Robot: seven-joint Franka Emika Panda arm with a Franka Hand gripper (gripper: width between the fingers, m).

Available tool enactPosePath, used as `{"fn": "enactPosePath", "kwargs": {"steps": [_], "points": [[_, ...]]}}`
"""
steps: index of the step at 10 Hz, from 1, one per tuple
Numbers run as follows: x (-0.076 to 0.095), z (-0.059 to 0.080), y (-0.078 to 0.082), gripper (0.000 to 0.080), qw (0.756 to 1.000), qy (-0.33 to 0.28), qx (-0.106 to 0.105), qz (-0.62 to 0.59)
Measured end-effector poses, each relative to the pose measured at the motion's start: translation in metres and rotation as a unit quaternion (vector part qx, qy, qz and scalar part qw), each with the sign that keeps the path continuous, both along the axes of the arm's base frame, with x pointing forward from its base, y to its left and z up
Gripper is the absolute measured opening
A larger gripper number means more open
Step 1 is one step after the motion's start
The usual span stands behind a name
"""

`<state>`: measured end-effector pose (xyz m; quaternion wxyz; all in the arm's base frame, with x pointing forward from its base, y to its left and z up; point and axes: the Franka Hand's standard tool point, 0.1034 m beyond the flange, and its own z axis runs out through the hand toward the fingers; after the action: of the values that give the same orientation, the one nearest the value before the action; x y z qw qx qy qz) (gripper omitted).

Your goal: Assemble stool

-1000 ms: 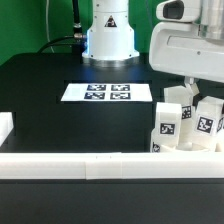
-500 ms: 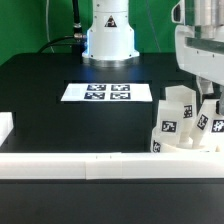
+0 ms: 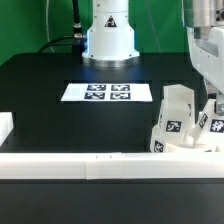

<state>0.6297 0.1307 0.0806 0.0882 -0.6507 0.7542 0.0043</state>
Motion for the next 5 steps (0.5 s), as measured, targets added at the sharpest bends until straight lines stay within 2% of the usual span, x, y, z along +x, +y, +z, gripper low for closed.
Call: {"fn": "enactPosePath", "kwargs": {"steps": [3,5], "points": [[0.0005,-0.0005,-0.0013,0.0337,0.985,-0.025,0.049,-0.166],[0.0003,-0.0006,-0.0008,0.0337,0.977,-0.024,0.065,-0.203]]}}
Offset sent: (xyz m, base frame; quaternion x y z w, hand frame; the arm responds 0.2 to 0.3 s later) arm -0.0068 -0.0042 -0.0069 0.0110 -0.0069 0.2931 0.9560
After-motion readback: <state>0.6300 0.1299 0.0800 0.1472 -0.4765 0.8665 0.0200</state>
